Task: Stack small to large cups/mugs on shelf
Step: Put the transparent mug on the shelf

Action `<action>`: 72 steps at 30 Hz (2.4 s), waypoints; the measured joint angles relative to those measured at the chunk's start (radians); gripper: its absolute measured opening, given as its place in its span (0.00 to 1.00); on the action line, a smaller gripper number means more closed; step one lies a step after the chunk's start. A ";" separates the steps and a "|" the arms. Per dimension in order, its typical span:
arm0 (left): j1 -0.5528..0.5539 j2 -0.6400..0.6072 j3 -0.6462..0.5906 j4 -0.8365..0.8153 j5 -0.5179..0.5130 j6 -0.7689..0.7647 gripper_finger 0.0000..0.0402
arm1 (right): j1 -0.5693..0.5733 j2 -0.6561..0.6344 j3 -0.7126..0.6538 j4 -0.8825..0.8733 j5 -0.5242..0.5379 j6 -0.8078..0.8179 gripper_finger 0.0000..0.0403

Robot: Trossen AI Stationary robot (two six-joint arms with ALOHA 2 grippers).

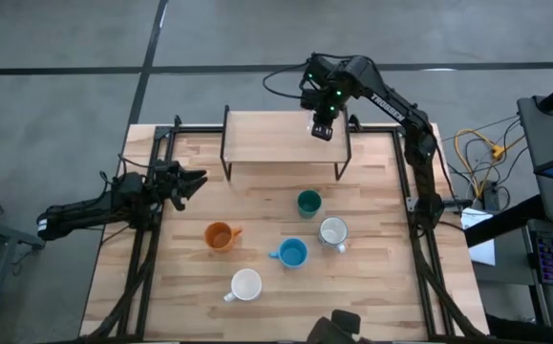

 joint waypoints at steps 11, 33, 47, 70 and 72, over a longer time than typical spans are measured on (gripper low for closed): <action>0.000 0.000 0.000 0.000 0.009 0.000 0.39 | -0.004 0.038 -0.003 0.000 -0.005 0.014 0.02; 0.000 0.000 0.000 0.000 0.011 0.000 0.39 | -0.004 0.041 -0.074 0.005 -0.048 0.041 0.02; 0.000 0.000 0.000 0.000 0.010 0.000 0.39 | -0.003 0.050 -0.079 -0.009 -0.052 0.037 0.10; 0.000 0.000 0.000 0.000 0.010 0.001 0.39 | -0.003 0.005 -0.078 0.003 -0.018 0.010 0.18; 0.000 0.000 0.000 0.000 0.010 0.004 0.39 | -0.003 -0.011 -0.077 0.006 -0.014 0.008 0.19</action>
